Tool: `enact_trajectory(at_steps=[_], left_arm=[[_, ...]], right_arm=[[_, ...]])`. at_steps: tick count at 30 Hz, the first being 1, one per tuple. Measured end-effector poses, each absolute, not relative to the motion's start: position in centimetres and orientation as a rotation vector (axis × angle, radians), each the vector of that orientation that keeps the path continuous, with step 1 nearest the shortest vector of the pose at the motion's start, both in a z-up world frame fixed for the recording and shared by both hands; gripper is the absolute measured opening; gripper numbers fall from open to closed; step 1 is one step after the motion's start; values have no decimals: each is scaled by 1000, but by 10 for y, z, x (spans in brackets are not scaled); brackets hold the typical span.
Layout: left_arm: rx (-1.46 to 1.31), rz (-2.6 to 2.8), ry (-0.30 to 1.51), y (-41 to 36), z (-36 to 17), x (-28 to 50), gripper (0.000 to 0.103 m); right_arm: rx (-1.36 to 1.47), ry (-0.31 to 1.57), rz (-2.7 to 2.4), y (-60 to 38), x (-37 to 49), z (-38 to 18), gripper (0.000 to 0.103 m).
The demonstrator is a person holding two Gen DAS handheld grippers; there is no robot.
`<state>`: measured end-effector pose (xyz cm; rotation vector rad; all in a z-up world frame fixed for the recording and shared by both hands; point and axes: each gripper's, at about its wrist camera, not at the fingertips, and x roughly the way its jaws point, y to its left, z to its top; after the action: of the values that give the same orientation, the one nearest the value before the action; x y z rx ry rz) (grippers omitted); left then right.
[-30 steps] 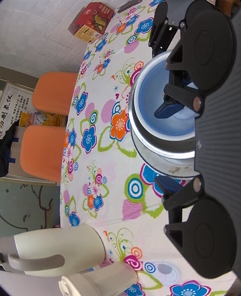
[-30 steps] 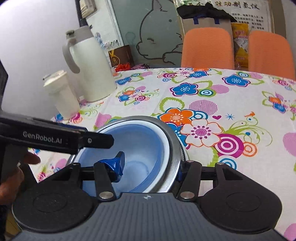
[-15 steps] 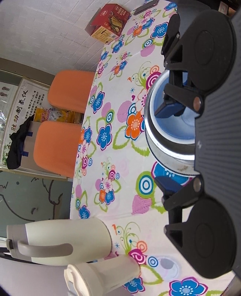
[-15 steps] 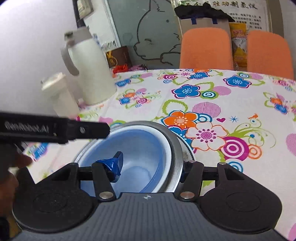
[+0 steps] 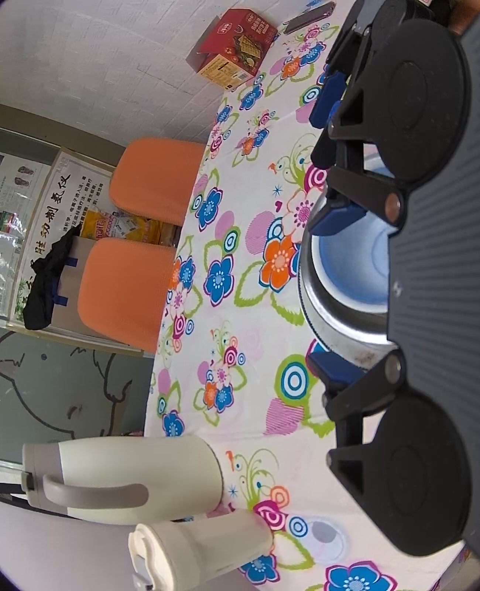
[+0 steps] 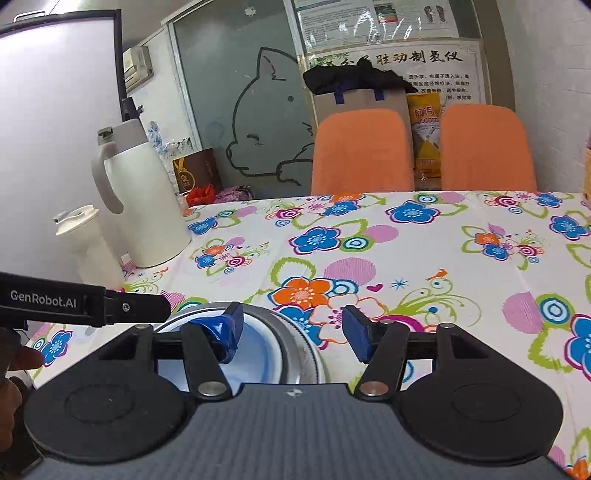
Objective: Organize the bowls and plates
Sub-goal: 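Lift the nested bowls with both tools and carry them toward the plate stack, then lower the nested bowls onto the white plate stack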
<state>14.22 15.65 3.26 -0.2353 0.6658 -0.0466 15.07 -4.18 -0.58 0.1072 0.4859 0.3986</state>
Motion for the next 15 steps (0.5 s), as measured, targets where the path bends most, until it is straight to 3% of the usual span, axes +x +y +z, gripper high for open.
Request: enact_trajectory(at_steps=[9,15], left_arm=[[-209,-17,540,111,44,100,71],[-157,-6,559,87,37,65,72]], right_arm=[[104,435,271,-78,120,5,47],[113,415,242,-91,88,7,48]])
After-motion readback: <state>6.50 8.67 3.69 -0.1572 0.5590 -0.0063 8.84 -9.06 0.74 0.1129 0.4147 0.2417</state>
